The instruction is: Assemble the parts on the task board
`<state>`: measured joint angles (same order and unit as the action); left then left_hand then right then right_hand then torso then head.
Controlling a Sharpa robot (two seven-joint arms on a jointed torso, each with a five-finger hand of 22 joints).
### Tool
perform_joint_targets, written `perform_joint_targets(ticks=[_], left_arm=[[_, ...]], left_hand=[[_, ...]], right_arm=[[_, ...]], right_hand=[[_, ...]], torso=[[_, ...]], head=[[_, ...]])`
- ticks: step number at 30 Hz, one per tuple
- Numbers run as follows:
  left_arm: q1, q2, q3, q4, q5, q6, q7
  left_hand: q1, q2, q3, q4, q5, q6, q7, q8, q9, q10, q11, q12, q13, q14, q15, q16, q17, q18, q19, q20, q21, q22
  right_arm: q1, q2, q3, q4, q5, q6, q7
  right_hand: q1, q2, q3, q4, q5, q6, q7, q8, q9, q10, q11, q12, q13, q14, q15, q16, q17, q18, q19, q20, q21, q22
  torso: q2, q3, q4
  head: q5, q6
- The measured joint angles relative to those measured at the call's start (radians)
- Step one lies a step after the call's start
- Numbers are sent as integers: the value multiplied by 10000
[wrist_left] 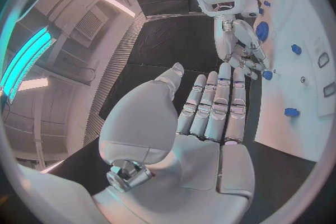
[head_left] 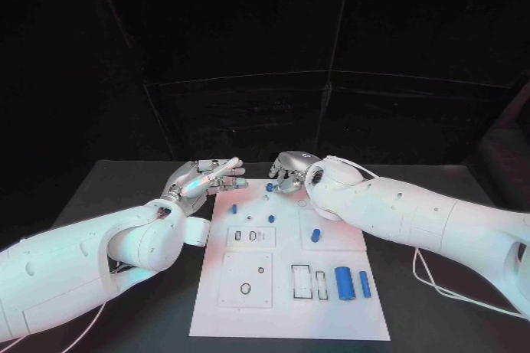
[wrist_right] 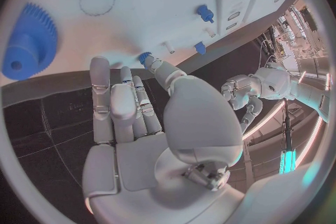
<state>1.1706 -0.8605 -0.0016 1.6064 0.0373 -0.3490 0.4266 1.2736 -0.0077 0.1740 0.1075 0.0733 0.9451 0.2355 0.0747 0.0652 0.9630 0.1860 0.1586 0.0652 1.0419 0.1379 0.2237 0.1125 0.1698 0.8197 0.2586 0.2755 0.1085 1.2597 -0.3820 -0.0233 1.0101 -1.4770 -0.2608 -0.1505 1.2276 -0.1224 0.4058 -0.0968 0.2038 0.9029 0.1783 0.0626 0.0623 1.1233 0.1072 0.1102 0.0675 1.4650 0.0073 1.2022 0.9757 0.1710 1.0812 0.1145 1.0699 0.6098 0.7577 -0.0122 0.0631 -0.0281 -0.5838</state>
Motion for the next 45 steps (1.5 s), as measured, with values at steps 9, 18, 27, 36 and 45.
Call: perform_joint_targets(ticks=[9, 18, 27, 36, 45], left_arm=[[1, -77, -1, -44, 7, 10, -13], [8, -124, -3, -50, 30, 27, -24], [11, -47, -3, -96, 36, 63, -35], [10, 12, -6, -191, 41, 111, -53], [8, 62, -8, -232, 46, 139, -64]], left_hand=[[0, 0, 0, 0, 0, 0, 0, 0, 0, 0, 0, 0, 0, 0, 0, 0, -1, -1, 0, 0, 0, 0], [0, 0, 0, -57, 0, 0, 0, 0, 0, 0, 0, 0, 0, 0, 0, 0, -2, -2, -1, 1, -44, -16], [0, 0, 0, -57, 0, 1, -1, 0, 0, 0, 0, 0, 0, 0, 0, 0, 6, -2, -1, 1, -43, -24], [0, 0, 0, -57, 0, 1, -1, 0, 0, 0, 0, 0, 1, 0, 0, 0, 6, -2, -1, 1, -43, -23], [0, 0, 1, -56, 0, 1, -1, 0, 0, 0, 0, 0, 0, 0, 0, 0, 5, -2, -1, 1, -43, -22]], right_arm=[[125, -1465, 17, 1312, 265, -371, 22], [244, -3229, 346, 2679, 1216, -409, -72], [242, -3620, 380, 2737, 1634, 400, -617], [240, -3213, 381, 2378, 1650, 1233, -979], [238, -2904, 380, 2102, 1529, 1574, -1112]], right_hand=[[53, -53, -155, 89, 81, 166, 77, 153, 99, 317, -24, 487, 125, 36, 35, 110, 152, 0, 25, 25, 154, 142], [42, -330, -1291, 471, 441, 692, -517, 450, 149, 2479, -699, 4559, 3130, 33, -400, 1013, 1255, -177, 995, -415, 1213, 1791], [403, -16, -3247, 1550, 527, -251, -197, 265, 66, 2004, -461, 10903, 9839, 0, -250, 2447, 3239, -395, 1382, -231, 1761, 2646], [1236, 29, -4124, 2305, 526, -576, 36, 498, 83, 2057, -123, 11690, 10810, 3, 185, 3636, 3325, -391, 1427, 148, 1878, 2695], [1740, 322, -4261, 2573, 526, -490, 77, 730, 103, 2300, -68, 12241, 11476, 18, 374, 3662, 3324, -392, 1413, 339, 1994, 2734]], torso=[[-22, 29, -44], [-79, 81, -196], [-106, 114, -319], [-105, 107, -301], [-104, 95, -301]], head=[[20, 67], [-18, 124], [-65, 150], [-132, 104], [-159, 59]])
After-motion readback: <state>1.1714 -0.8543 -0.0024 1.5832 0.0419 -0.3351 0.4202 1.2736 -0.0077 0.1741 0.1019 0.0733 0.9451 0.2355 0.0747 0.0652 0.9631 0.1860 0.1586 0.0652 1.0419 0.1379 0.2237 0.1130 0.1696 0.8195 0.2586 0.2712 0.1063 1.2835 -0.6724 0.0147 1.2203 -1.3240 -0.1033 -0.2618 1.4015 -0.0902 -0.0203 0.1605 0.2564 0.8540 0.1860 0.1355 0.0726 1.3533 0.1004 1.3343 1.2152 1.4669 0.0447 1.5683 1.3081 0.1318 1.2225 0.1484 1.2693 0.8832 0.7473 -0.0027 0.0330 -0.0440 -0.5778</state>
